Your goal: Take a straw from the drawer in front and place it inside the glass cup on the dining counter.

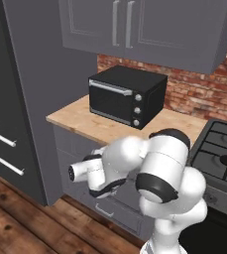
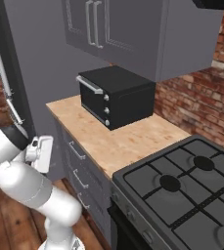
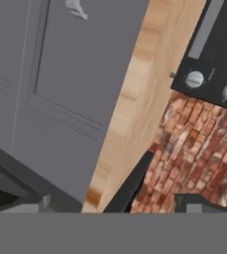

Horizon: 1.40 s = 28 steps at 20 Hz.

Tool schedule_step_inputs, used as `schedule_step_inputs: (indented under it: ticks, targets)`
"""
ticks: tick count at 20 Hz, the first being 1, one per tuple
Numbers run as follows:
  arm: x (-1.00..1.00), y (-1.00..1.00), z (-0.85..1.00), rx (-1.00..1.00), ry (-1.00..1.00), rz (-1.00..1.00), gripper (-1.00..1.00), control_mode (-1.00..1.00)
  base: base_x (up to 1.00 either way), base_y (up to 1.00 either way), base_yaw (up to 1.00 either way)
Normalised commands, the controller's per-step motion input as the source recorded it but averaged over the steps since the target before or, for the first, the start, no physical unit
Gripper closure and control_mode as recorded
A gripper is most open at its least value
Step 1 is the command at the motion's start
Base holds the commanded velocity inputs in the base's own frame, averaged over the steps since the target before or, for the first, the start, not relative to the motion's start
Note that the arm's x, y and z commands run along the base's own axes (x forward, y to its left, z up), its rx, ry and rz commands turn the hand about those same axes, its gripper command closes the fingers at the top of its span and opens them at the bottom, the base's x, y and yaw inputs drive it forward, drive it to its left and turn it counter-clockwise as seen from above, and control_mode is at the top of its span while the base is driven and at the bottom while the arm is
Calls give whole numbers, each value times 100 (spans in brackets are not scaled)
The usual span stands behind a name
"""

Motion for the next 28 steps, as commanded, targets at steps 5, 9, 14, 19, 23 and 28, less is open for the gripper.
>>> schedule_step_inputs:
  ticks: [5,9,14,19,23,28]
  targets:
    - [37,-2,-53,-2,0,0,-100,-100,0,0,0]
    - [50,3,-51,0,0,0,-100,-100,0,0,0]
    - [68,0,-28,-1,0,0,-100,-100,0,0,0]
    - [47,11,-59,-3,0,0,-100,-100,0,0,0]
    - [45,14,-46,-1,0,0,-100,-100,0,0,0]
    - [62,2,-11,-1,-3,0,-100,-100,0,0,0]
